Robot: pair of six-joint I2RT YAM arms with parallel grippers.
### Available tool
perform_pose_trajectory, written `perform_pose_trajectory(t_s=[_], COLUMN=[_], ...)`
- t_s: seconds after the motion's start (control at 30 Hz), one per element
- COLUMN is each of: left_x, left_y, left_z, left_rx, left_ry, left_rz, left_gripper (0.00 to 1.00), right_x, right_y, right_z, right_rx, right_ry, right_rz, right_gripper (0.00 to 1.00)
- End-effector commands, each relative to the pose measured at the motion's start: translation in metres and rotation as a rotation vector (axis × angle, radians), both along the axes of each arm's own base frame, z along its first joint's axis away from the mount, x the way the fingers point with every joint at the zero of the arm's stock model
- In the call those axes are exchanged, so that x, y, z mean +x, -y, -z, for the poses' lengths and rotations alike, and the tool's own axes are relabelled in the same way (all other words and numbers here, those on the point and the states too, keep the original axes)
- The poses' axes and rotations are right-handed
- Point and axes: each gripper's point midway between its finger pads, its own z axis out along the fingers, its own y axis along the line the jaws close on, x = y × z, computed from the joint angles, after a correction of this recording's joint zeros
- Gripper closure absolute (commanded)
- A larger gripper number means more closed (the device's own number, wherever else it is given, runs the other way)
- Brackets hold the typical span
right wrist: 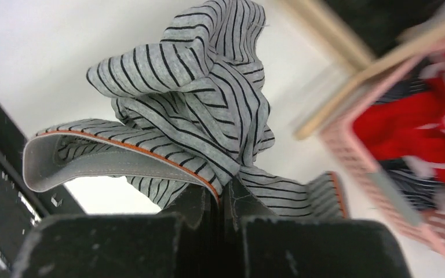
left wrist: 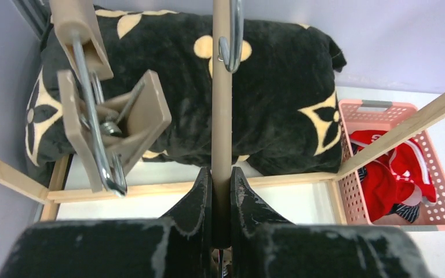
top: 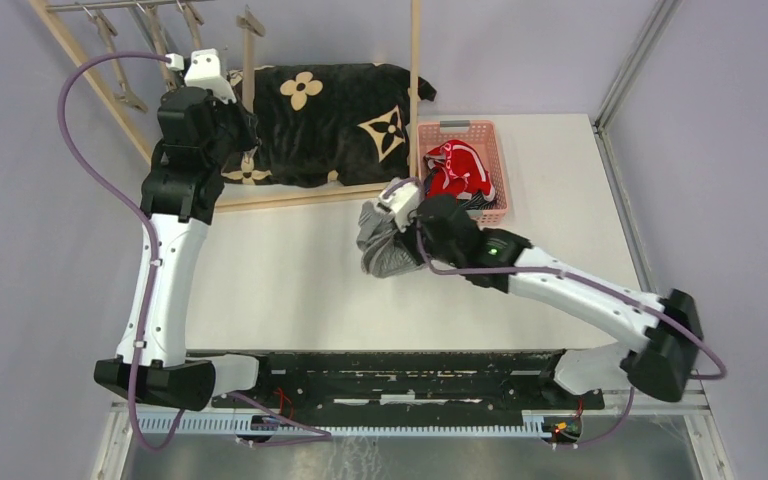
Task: Remove the underwear clipped to the hanger
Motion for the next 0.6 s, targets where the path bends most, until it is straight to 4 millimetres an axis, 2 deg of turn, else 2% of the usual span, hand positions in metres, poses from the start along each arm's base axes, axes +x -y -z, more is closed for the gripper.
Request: perform_pose_trajectory(t_s=[0.0, 0.1, 0.2, 0.4, 0.57], left_x=[0.002, 0.002, 0.002, -0.001, 0.01], left_y=[0.011, 0.01, 0.006, 0.006, 0.011], left_z=[-0.053, -0.06, -0.063, -0.073, -0.086], left_rx=[-0.058, -0.061, -0.063, -0.064, -0.072], left_ry=[0.154, 0.174, 0.183, 0.224, 0.26], left_rz=[0.082, 0.082, 0.069, 0.093, 0.135], left_gripper=[0.97, 0.97, 0.97, 0.97, 0.97], right_x=[0.03, 0.049, 0.075, 0.131, 0.164], right_y=[0.044, 0.071, 0.093, 0.127, 0.138], right_z=[-0.104, -0.138, -0.146, -0.136, -0.119], right_rx=[0.103, 0.119, 0.093, 0.092, 0.078], right_ry=[0.292, 0.385, 0.413, 0.392, 0.369], right_rz=[0.204, 0.306, 0.389, 0.494, 0.536], right_gripper=[0.99, 1.0, 0.99, 0.99, 0.99])
